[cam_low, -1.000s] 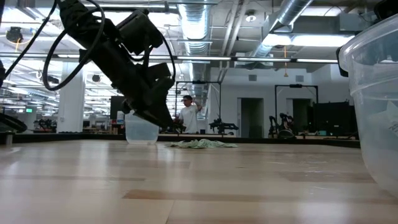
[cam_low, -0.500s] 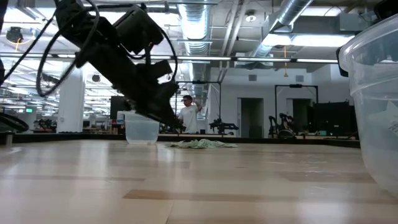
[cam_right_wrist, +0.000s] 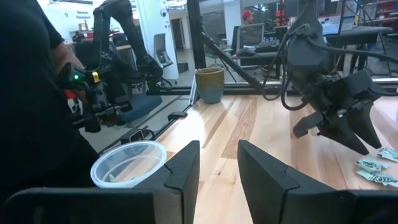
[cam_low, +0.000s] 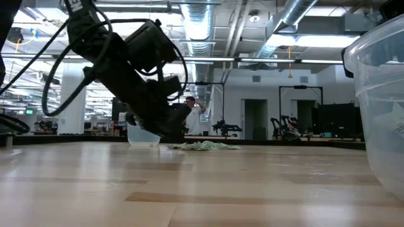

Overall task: Pick and place Stevia / Truvia into bins
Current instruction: Put the white stevia packet into the top transparent container

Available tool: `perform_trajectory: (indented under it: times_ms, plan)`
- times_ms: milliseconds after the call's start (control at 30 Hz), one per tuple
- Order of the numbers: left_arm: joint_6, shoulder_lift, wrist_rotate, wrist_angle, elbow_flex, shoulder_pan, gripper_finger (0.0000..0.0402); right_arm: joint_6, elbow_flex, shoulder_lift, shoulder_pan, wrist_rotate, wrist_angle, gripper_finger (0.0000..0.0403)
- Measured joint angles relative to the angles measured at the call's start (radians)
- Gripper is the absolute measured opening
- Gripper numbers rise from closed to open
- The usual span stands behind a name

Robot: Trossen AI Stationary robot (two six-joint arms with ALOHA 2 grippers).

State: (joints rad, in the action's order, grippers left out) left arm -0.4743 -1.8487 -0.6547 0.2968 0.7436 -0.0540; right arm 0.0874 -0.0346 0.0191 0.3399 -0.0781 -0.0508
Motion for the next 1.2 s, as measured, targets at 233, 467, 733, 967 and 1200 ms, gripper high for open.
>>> perform_trajectory:
  times_ms: [233,467,733,967,1200]
  plan:
    - [0.02,-0.036,-0.017,-0.058,0.067,-0.004,0.013,0.0,0.0,0.0,0.0,0.0,0.0,0.0102]
    - [0.095,-0.037,-0.088,-0.121,0.109,-0.019,0.013,0.0,0.0,0.001,0.0,0.0,0.0,0.0102]
    - [0.023,-0.037,-0.093,-0.197,0.108,-0.018,0.013,0.0,0.0,0.001,0.0,0.0,0.0,0.0102]
    - [-0.082,-0.037,-0.076,-0.258,0.108,0.005,0.013,0.0,0.0,0.001,0.0,0.0,0.0,0.0102]
    - [-0.08,-0.034,0.028,-0.25,0.109,0.061,0.013,0.0,0.0,0.001,0.0,0.0,0.0,0.0102]
